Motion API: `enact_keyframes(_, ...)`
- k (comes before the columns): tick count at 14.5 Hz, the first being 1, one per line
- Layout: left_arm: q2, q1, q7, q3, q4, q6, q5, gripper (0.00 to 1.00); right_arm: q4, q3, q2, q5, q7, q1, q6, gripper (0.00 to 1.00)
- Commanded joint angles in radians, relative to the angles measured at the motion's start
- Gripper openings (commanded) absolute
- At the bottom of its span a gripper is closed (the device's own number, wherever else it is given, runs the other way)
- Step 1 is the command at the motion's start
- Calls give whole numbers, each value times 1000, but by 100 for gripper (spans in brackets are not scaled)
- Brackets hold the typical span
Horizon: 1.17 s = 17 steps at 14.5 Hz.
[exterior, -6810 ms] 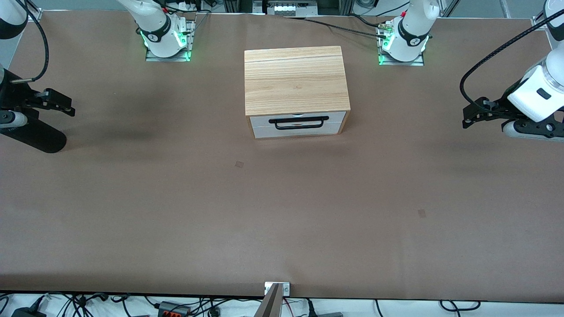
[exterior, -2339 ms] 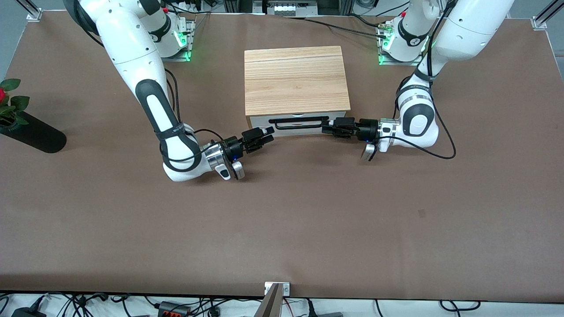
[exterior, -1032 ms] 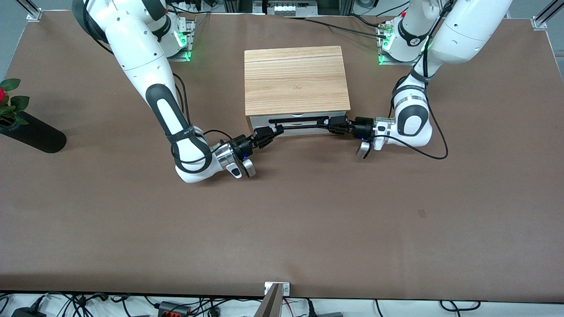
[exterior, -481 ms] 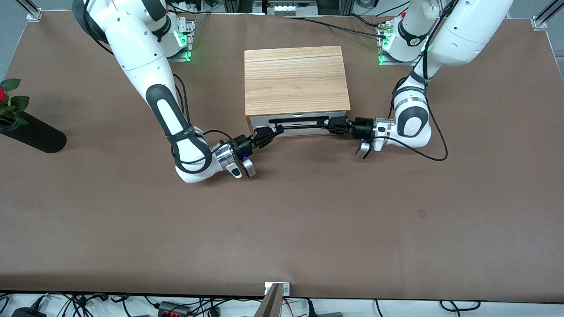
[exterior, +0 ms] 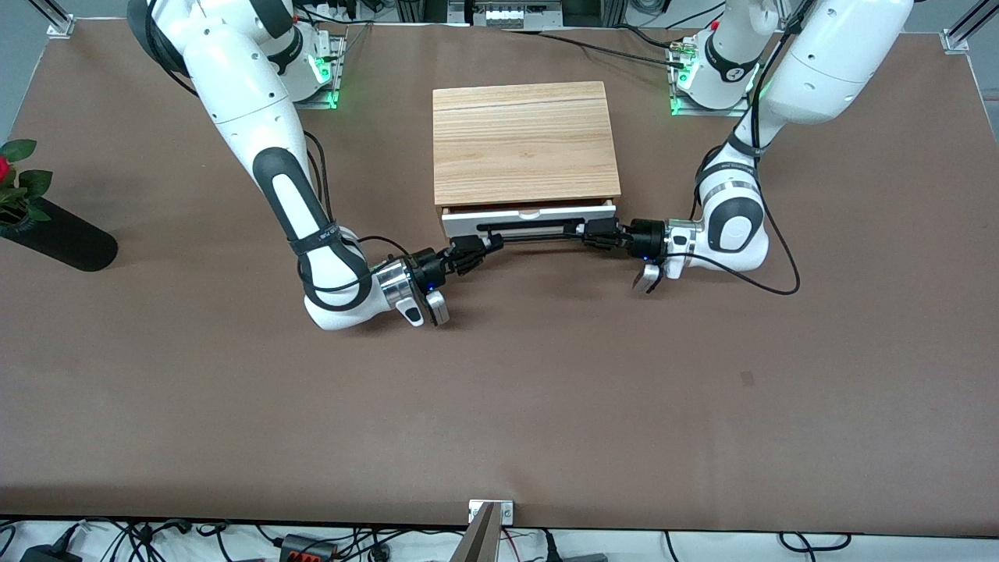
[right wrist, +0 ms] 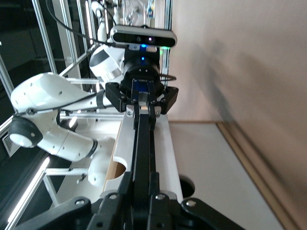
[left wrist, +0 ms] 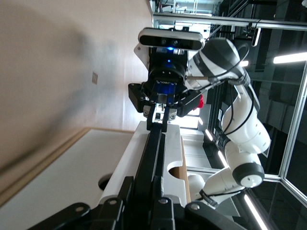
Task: Pull top drawer with both arms simultaneously
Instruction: 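Pull the handle outward with the left gripper and the right gripper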
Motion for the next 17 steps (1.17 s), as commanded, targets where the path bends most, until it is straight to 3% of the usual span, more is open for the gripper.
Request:
enact_keyframes(1, 73, -4, -60, -4, 93, -19, -9, 5, 53, 3, 3, 79, -6, -38, 59, 14)
enact_keyframes(5, 121, 8, -93, 0, 174, -19, 0, 5, 53, 3, 5, 179, -101, -39, 137, 14)
enact_keyframes(8, 127, 30, -110, 3, 205, -21, 6, 5, 53, 3, 5, 197, -107, -39, 146, 15)
enact_keyframes(9, 129, 37, -117, 4, 211, -19, 17, 5, 53, 3, 5, 200, -103, -39, 146, 25)
enact_keyframes(10, 130, 39, -131, 4, 216, -19, 29, 5, 55, 3, 5, 202, -92, -37, 148, 48)
enact_keyframes(11, 133, 39, -134, 4, 229, -19, 31, 5, 55, 3, 5, 203, -90, -34, 148, 62)
enact_keyframes(13, 142, 39, -136, 4, 239, -19, 34, 7, 53, 3, 10, 203, -90, -32, 159, 70)
enact_keyframes(14, 142, 39, -134, 4, 237, -19, 34, 24, 55, 3, 10, 205, -90, -32, 175, 70)
enact_keyframes(15, 142, 37, -137, 4, 237, -19, 36, 79, 55, 3, 10, 203, -90, -31, 197, 70)
enact_keyframes(16, 141, 39, -133, 4, 233, -19, 36, 100, 55, 3, 8, 203, -90, -31, 221, 70)
enact_keyframes(17, 139, 39, -134, 4, 233, -19, 36, 100, 55, 3, 7, 203, -90, -32, 235, 70)
